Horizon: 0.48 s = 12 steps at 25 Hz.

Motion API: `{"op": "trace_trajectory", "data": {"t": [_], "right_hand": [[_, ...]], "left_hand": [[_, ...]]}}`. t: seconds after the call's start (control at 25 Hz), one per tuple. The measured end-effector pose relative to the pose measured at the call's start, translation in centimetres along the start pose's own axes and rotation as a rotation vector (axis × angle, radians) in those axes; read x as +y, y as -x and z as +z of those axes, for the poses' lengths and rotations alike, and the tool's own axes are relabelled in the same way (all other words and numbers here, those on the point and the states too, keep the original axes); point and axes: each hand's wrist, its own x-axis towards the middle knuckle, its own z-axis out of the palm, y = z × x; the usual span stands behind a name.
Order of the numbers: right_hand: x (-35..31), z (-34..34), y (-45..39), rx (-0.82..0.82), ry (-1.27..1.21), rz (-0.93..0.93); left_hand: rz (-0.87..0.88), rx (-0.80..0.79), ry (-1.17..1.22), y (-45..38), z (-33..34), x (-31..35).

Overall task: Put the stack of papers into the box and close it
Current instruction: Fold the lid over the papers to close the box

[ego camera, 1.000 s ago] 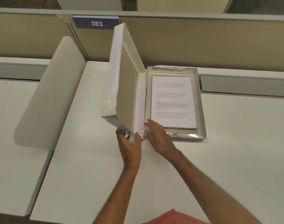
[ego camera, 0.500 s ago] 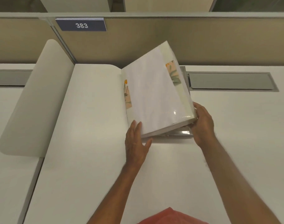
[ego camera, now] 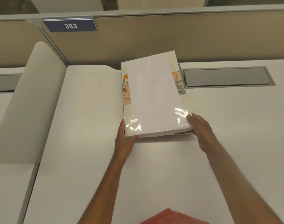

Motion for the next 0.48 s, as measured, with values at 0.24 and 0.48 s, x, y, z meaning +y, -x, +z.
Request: {"op": "trace_trajectory", "data": {"t": [0.24, 0.48], "right_hand": [[1.3, -0.9, -0.1, 0.042, -0.018, 0.044], [0.8, -1.3, -0.1, 0.152, -0.016, 0.123]], "left_hand": [[-0.031, -0.082, -0.039, -0.8, 0.0, -0.3], [-0.035, -0.137, -0.023, -0.3, 0.5, 0.3]]}}
